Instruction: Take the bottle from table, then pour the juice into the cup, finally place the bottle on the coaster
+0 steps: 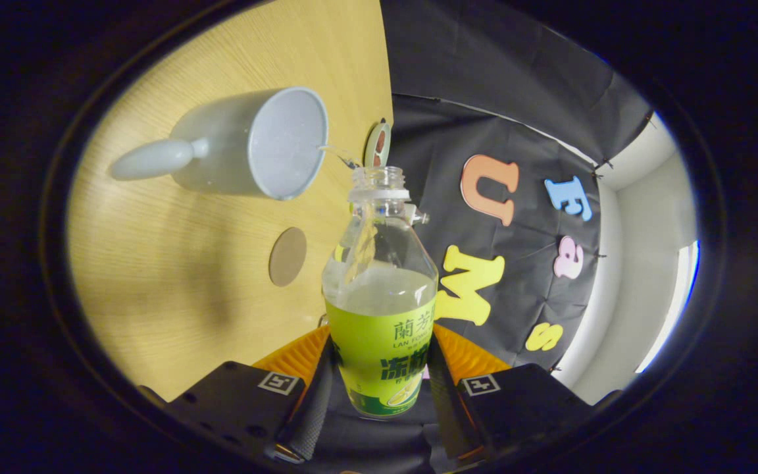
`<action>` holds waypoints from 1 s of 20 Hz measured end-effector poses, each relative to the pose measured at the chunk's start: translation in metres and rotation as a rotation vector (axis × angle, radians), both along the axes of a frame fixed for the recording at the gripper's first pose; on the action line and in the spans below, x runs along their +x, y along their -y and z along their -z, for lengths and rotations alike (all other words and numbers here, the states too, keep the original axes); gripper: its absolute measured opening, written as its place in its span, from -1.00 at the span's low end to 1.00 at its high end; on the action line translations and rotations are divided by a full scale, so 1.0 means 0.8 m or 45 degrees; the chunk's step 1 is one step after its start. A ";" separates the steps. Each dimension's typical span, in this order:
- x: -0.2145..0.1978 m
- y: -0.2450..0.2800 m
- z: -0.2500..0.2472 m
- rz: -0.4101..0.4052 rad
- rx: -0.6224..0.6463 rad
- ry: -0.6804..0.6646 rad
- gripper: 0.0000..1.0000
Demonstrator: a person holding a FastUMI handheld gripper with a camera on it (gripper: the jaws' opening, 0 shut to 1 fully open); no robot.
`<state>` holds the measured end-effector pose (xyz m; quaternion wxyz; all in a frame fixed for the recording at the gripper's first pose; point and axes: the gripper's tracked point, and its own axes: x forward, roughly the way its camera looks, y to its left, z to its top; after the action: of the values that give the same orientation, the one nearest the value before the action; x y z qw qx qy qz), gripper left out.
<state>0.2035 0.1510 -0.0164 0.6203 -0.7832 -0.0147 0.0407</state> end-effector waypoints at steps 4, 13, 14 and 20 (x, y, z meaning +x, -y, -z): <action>-0.003 0.001 -0.007 0.002 -0.005 0.012 0.51; -0.008 0.003 -0.033 -0.010 -0.058 0.080 0.50; -0.007 0.004 -0.037 -0.014 -0.064 0.091 0.50; -0.004 0.004 -0.055 -0.007 -0.097 0.107 0.50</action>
<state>0.2004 0.1474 0.0272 0.5887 -0.8073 -0.0412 0.0100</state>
